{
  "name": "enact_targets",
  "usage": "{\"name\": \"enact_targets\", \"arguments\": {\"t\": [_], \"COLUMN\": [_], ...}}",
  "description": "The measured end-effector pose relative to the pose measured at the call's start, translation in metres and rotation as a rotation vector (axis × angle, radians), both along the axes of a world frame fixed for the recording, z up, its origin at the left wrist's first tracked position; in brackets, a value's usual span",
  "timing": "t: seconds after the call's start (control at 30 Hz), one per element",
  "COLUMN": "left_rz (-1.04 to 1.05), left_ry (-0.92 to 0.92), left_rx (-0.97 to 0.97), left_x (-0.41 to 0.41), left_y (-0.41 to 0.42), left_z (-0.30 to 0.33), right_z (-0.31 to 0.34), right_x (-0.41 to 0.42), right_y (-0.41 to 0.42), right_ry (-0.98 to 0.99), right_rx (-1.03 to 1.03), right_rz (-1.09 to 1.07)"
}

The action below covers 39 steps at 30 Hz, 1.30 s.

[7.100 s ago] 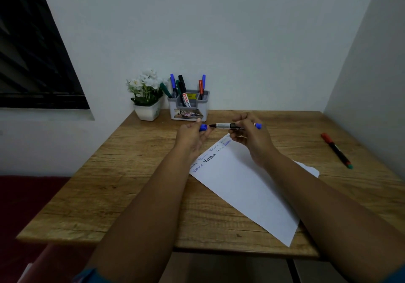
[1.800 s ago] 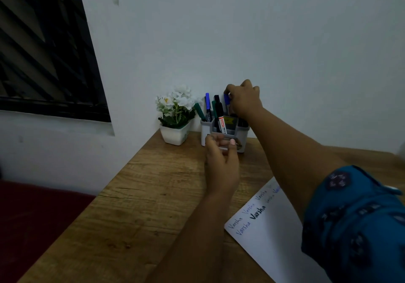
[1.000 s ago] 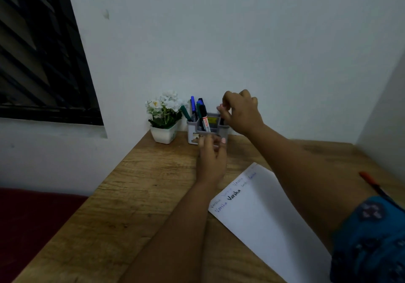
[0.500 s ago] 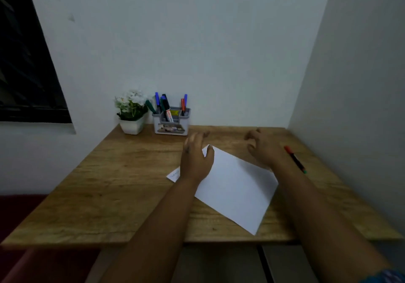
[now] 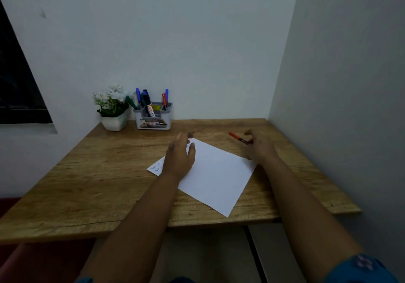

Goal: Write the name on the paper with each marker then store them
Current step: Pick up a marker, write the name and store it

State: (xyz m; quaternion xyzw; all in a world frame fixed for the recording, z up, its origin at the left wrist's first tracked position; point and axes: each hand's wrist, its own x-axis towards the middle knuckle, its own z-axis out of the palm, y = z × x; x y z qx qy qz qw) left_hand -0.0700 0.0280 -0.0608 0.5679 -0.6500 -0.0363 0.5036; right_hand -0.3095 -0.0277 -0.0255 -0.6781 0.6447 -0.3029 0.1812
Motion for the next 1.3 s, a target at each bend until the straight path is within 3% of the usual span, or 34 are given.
{"name": "enact_targets", "arguments": {"t": [0.07,0.13,0.2,0.3,0.37,0.4,0.47,0.63,0.8,0.93,1.03,1.17,1.3], "left_rz": [0.013,0.050,0.053,-0.017,-0.033,-0.043,-0.062,0.049,0.178,0.217,0.163,0.020,-0.119], "left_ry": [-0.022,-0.162,-0.265,-0.155,-0.070,-0.053,-0.052,-0.041,-0.081,0.017,-0.091,-0.127,-0.223], "left_rx": [0.002,0.042,0.023,-0.001,0.038,0.061,0.087,0.056,0.160,0.295,0.441,0.448,0.522], "left_x": [-0.001,0.004,0.013,0.026,0.032,0.034,0.036,0.037,0.044,0.055,0.059,0.061,0.068], "left_y": [-0.001,0.000,0.001,0.004,0.005,0.005,0.006,-0.002,-0.012,-0.030,-0.044,-0.058,-0.066], "left_z": [0.003,0.004,0.004,0.008,0.011,0.012,0.011,0.015,0.015,0.023,0.024,0.016,0.012], "right_z": [0.009,0.017,0.025,0.033,0.032,0.030,0.027,0.026,0.020,0.022,0.007,-0.025,-0.031], "right_x": [0.023,0.044,0.061,0.079,0.095,0.105,0.120,0.141,0.144,0.133,0.122,0.116,0.109], "right_y": [0.009,0.016,0.021,0.019,0.017,0.017,0.013,0.004,-0.011,-0.042,-0.058,-0.066,-0.079], "right_ry": [-0.033,-0.022,-0.124,-0.603,-0.966,-1.053,-0.972,-0.689,-0.915,-0.995,-0.914,-0.728,-0.691], "right_rx": [-0.066,-0.113,-0.142,-0.037,0.171,0.265,0.319,0.168,0.200,0.072,0.091,0.179,0.339], "right_rz": [0.230,0.426,0.495,0.482,0.569,0.618,0.684,0.635,0.540,0.338,0.320,0.366,0.591]}}
